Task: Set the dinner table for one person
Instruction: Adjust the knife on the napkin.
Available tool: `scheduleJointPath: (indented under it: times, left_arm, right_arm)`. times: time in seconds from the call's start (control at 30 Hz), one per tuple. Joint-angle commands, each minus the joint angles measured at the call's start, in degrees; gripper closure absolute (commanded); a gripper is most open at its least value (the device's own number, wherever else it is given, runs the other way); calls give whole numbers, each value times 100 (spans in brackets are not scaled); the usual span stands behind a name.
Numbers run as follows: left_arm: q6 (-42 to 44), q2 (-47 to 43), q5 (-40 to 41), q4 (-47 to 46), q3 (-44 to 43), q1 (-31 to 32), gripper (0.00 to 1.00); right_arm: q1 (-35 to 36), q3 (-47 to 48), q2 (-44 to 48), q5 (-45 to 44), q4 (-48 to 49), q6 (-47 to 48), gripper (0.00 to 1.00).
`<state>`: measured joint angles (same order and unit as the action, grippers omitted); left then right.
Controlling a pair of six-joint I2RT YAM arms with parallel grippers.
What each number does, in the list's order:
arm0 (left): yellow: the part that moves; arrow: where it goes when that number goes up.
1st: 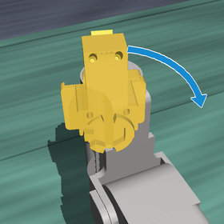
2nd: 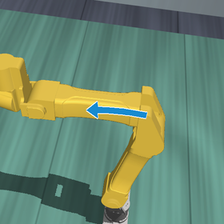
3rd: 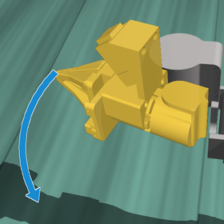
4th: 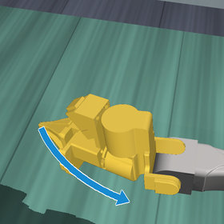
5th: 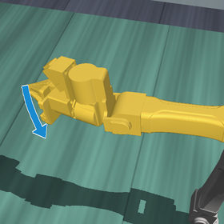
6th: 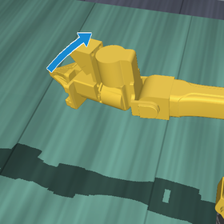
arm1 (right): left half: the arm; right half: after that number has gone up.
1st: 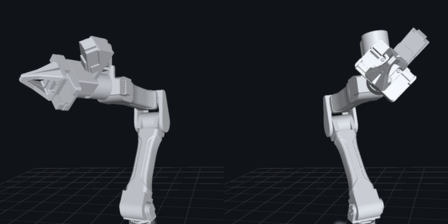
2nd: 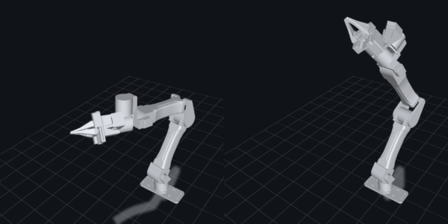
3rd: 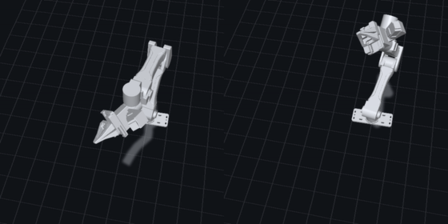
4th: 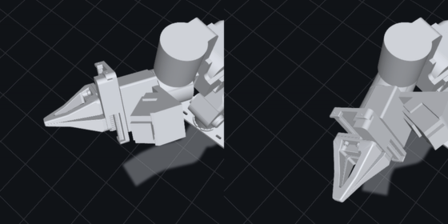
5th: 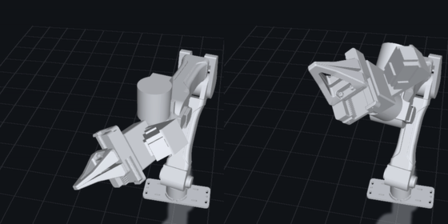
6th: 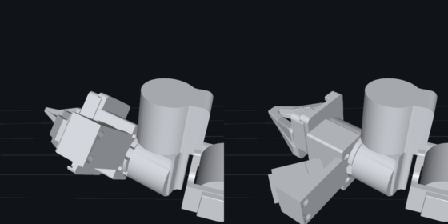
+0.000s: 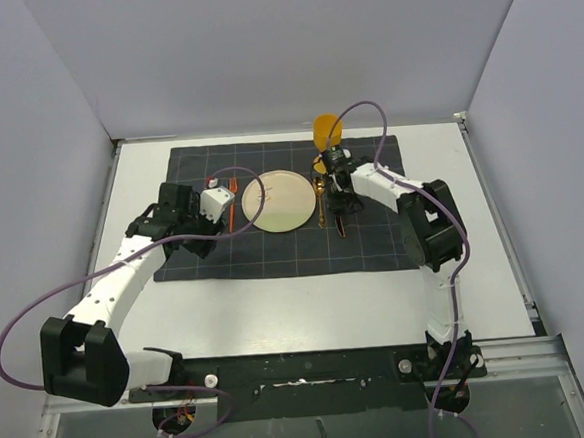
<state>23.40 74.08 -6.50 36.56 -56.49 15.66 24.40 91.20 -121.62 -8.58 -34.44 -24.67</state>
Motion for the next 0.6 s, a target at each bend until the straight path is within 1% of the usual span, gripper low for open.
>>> scheduleJointPath:
  times: [0.0,0.17,0.57]
  left_arm:
    - [94,74,-130,-336,-152,20,49]
    - [95,115,-136,-350,-148,24,49]
    - [121,133,-132,-319,-130,21,49]
  right_arm:
    - [-20,372,5,-132,45,-142,100]
    - [-26,596,-128,-148,-17,-194,100]
    - [-27,785,-290,-269,-107,-342,100]
